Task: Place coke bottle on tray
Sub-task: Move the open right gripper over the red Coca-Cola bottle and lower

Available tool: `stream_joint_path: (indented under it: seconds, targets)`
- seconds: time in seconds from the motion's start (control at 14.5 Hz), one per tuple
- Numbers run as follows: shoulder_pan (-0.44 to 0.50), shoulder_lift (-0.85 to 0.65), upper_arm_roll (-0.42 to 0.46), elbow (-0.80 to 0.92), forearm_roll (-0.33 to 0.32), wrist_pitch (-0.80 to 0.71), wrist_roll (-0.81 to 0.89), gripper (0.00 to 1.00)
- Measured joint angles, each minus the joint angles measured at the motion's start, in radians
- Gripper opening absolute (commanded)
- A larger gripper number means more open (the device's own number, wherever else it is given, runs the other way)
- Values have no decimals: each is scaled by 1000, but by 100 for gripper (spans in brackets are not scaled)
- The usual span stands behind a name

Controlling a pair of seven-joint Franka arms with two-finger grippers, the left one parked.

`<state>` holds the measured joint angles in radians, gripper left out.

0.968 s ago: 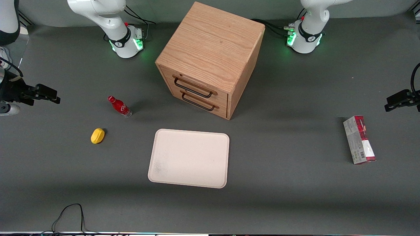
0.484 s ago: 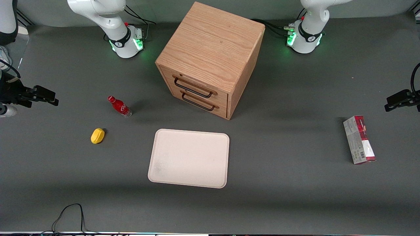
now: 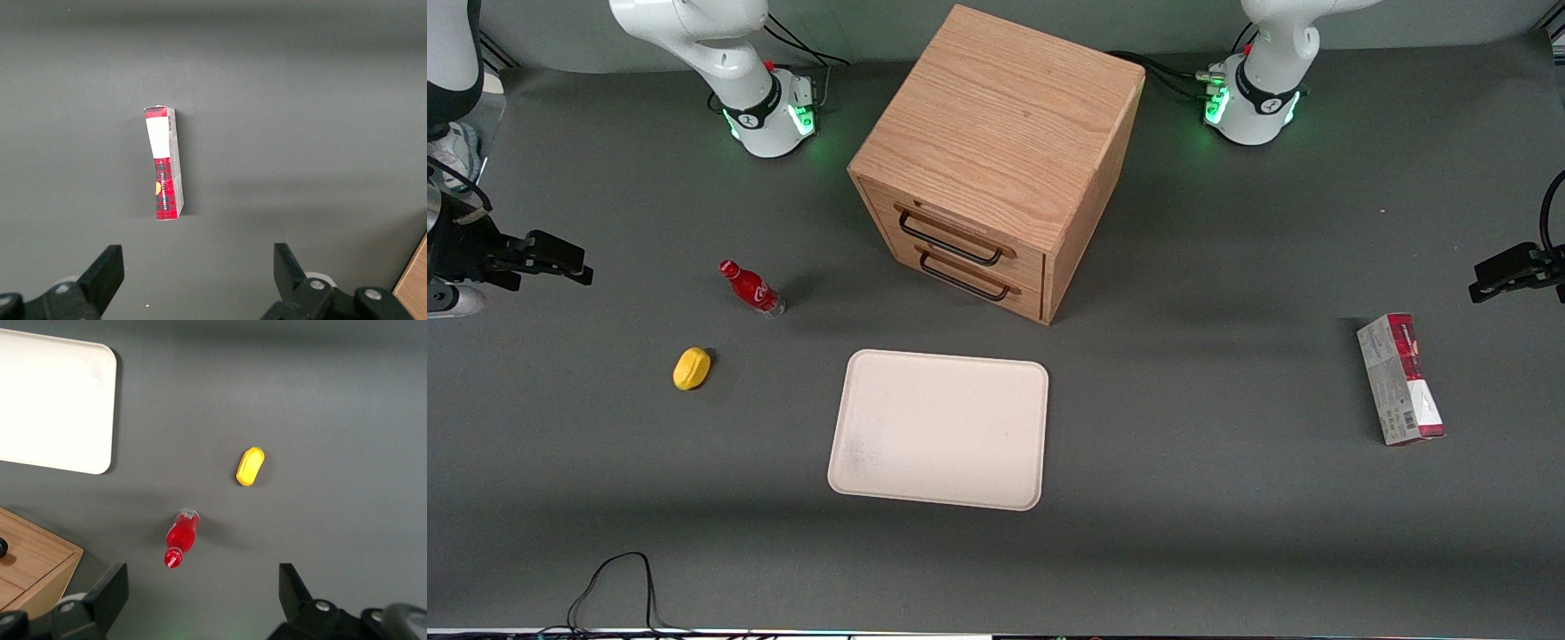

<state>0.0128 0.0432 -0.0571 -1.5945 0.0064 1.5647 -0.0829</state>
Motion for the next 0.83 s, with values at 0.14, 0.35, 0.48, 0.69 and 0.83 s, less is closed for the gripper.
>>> stream_joint_path:
  seconds: [0.14, 0.35, 0.48, 0.69, 0.83]
  targets:
    - [1, 0, 17, 0, 1, -4, 18, 100]
    - [4, 0, 131, 4, 2, -16, 168, 100]
    - [12, 0, 187, 5, 2, -45, 230, 100]
    - [5, -1, 169, 2, 1, -78, 223, 100]
    - [-5, -10, 149, -9, 1, -94, 210, 100]
